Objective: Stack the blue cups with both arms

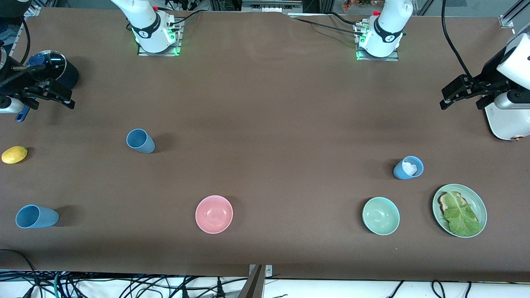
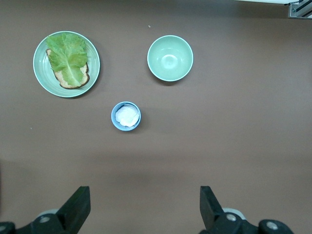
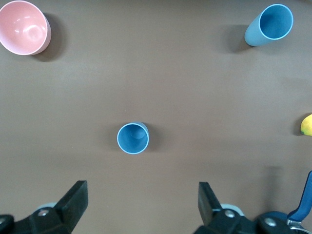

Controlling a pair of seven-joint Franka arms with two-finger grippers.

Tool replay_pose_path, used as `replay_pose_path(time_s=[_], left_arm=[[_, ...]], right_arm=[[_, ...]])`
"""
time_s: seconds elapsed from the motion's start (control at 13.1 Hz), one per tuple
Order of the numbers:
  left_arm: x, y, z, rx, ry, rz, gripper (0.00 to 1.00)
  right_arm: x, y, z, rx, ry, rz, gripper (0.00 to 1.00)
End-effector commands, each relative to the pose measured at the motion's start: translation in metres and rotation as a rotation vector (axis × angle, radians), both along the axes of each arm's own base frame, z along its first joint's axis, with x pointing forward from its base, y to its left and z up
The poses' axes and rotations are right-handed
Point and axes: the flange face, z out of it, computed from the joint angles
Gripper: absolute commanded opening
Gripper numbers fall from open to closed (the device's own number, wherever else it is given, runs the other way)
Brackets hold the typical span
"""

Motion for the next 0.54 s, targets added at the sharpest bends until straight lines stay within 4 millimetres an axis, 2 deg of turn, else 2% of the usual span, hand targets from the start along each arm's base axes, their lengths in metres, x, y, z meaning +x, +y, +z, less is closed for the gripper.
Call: replay_pose_path(time_s=[0.0, 0.46], left_arm=[[-0.0035, 0.0043, 0.0068, 0.003, -0.005, -0.034, 0.99], [-0.0034, 0.0077, 0.0066, 0.004, -0.004, -0.037, 0.99]], right_arm=[[-0.0007, 0.0009, 0.0044, -0.003, -0.008, -0.006, 1.0], [-0.0008, 0.0001, 0.0037, -0.003, -0.006, -0.008, 1.0]])
